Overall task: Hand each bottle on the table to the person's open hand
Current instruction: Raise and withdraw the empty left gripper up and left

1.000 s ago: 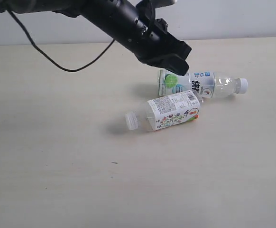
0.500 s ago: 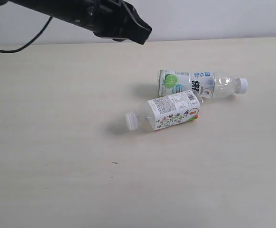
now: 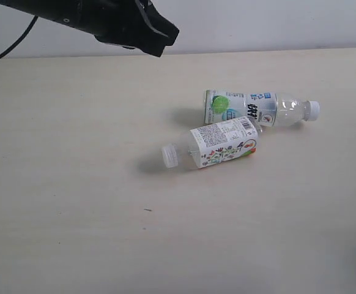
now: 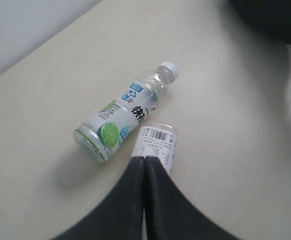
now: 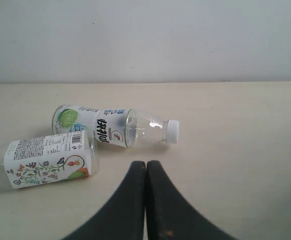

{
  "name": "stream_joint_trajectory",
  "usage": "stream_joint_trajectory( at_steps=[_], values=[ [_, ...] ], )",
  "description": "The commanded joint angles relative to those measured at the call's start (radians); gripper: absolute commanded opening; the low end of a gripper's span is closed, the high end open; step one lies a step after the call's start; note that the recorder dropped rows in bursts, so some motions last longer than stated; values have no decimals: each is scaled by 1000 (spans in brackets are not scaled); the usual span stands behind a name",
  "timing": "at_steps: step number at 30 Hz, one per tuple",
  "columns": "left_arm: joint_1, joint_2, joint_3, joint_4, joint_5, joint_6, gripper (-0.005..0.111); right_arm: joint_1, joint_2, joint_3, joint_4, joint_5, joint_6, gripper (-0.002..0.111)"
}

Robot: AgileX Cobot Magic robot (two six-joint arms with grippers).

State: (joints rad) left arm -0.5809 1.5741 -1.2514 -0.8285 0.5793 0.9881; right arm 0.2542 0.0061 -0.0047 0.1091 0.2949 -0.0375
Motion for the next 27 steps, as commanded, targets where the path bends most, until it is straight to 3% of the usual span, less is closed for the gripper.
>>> stream_joint_trajectory(
  at_steps=[1, 8, 27],
  values=[
    [4, -23, 4, 43, 58, -2, 0, 2, -6, 5, -2, -8, -1, 0],
    [4, -26, 4, 145, 99, -55, 0, 2, -6, 5, -2, -8, -1, 0],
    [4, -7, 4, 85, 118, -16, 0, 2, -6, 5, -2, -8, -1, 0]
  ],
)
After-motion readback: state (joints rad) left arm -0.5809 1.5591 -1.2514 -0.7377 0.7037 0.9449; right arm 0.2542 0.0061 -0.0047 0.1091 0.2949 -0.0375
